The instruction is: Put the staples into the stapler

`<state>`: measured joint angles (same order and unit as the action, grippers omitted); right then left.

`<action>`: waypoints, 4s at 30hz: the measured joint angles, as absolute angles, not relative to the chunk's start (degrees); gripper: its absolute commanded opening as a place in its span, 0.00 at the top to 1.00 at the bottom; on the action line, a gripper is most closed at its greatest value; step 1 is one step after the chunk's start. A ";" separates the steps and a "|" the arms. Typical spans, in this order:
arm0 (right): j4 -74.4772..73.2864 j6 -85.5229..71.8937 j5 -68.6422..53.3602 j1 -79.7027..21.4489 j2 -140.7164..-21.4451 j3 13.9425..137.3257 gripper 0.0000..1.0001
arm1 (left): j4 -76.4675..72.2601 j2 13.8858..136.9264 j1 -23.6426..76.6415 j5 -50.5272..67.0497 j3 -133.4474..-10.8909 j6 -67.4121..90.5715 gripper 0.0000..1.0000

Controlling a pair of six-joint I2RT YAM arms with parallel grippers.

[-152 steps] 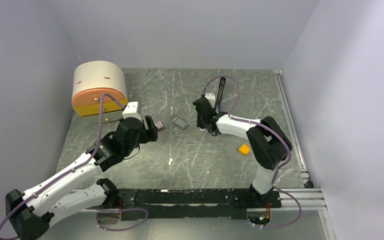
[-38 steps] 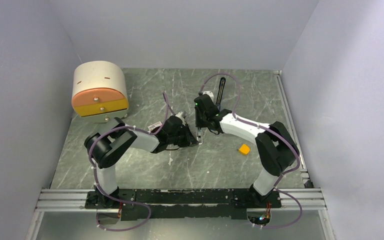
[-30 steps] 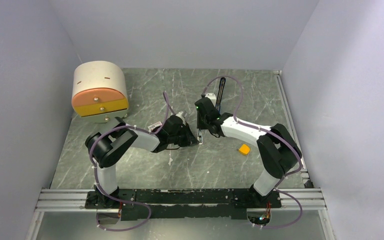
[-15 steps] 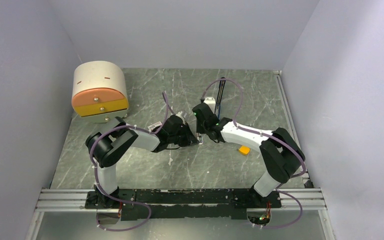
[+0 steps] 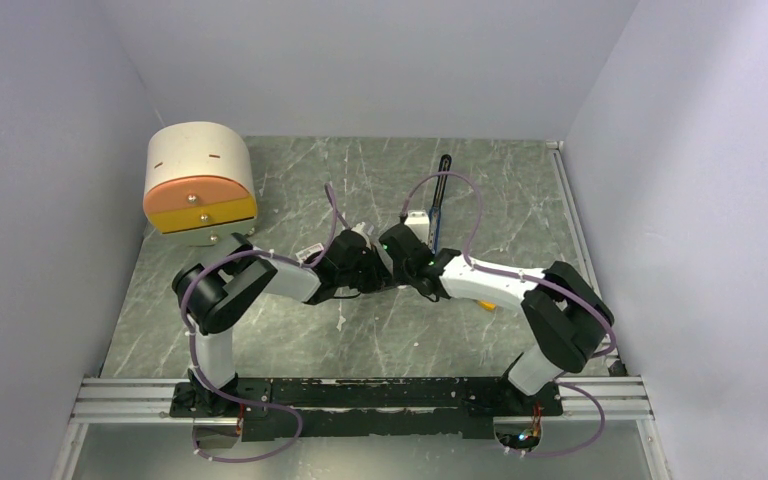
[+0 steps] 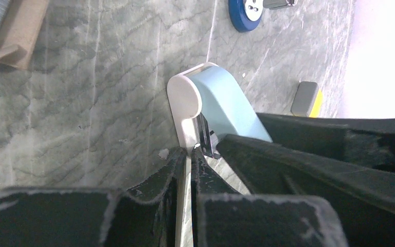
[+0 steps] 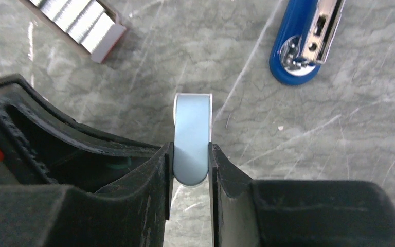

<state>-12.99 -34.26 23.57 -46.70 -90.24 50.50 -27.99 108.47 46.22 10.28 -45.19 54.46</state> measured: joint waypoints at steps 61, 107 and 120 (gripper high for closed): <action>-19.62 -37.30 21.63 -46.87 -98.72 55.05 0.39 | -12.82 84.01 46.72 -4.21 -31.31 49.23 0.74; -21.96 -34.70 22.24 -45.82 -97.27 60.38 0.84 | -7.62 76.97 46.72 -8.01 -27.46 47.77 0.73; -28.23 -33.10 20.25 -45.71 -94.43 60.31 0.61 | -7.49 76.62 46.72 -8.80 -27.22 47.79 0.73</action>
<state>-28.23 -33.10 20.25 -45.71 -94.43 60.31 -7.49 76.62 46.72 -8.80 -27.22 47.79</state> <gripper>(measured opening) 0.419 0.274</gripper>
